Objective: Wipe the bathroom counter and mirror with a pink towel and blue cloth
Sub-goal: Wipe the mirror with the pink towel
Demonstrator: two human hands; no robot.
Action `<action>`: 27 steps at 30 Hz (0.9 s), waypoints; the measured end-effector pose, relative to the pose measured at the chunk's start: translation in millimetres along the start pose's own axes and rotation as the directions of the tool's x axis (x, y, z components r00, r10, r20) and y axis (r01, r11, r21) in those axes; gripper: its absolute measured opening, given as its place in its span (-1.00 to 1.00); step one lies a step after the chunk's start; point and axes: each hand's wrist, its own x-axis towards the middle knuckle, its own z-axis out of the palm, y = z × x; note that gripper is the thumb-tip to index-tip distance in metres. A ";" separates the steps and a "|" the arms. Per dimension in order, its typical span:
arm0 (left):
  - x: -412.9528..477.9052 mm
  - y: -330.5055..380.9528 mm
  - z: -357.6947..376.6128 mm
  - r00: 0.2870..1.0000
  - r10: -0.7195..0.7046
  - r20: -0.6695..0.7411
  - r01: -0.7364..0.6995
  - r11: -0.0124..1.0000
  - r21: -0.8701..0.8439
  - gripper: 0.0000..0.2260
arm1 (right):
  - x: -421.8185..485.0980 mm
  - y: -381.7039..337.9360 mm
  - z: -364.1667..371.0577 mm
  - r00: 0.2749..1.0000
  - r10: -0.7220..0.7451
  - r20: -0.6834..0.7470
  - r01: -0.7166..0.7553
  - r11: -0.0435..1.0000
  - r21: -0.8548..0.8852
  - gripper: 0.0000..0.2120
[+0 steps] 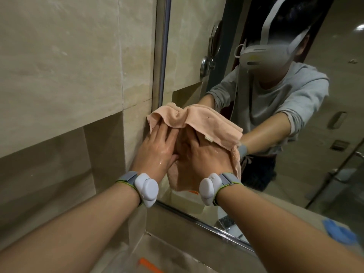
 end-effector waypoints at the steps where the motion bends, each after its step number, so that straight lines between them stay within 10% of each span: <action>1: -3.0 -0.9 4.3 1.000 -0.007 -0.007 0.007 1.000 0.003 -0.12 | -3.4 1.1 2.1 1.000 -0.028 0.000 0.028 1.000 0.004 -0.32; 18: -76.4 19.0 90.7 0.988 -0.118 0.103 0.122 0.992 -0.029 -0.13 | -67.8 7.1 81.2 0.996 -0.081 0.032 0.079 0.996 0.051 -0.33; 27: -124.6 51.4 137.1 0.966 -0.198 0.164 0.211 0.975 -0.067 0.00 | -116.4 25.3 123.7 0.982 -0.166 0.091 0.168 0.986 -0.019 -0.71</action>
